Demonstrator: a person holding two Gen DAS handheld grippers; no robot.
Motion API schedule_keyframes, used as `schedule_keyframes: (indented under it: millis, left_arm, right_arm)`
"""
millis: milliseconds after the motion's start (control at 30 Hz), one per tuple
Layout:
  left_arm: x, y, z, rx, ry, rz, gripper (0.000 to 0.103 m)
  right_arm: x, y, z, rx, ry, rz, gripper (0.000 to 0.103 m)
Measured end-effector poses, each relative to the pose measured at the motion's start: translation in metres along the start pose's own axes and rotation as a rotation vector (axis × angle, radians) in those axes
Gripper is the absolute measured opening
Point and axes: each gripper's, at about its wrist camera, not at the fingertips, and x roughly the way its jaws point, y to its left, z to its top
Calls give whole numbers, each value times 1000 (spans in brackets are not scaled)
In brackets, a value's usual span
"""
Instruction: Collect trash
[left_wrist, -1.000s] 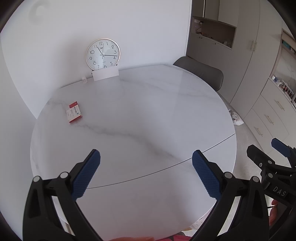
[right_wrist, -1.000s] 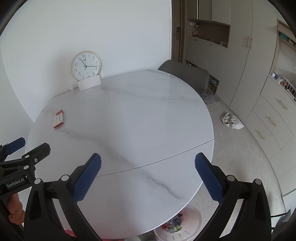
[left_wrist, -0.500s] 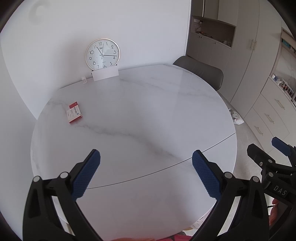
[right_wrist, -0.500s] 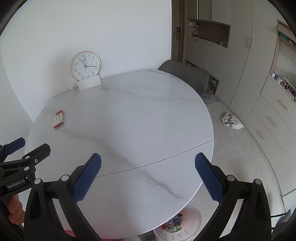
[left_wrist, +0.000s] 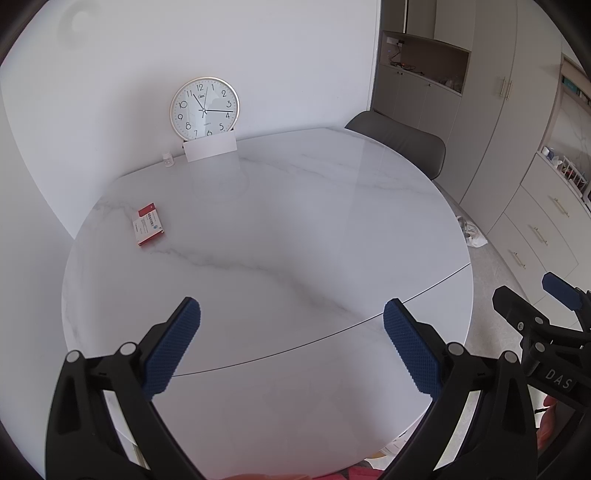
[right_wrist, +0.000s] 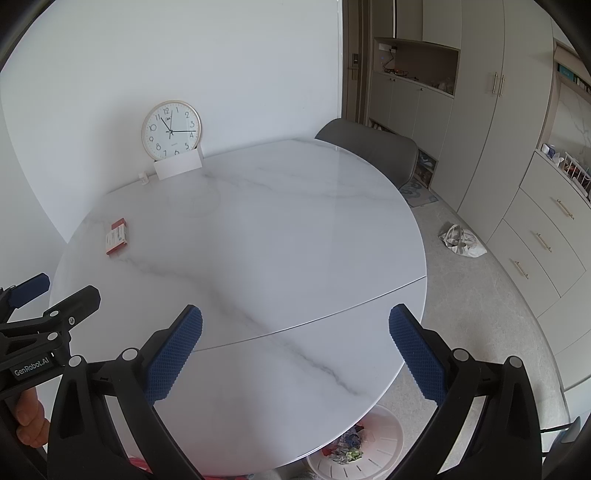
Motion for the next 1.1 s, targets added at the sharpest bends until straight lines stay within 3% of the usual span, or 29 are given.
schedule_keyframes:
  millis: [700,1100]
  left_arm:
    - [3,5,0,-21,-21,-17,95]
    - [4,0,1,20,-5,-18,95]
  right_arm:
    - [2,5,-3,-2,6,-2,100]
    - [3,6,-4,-1,7,-1,100]
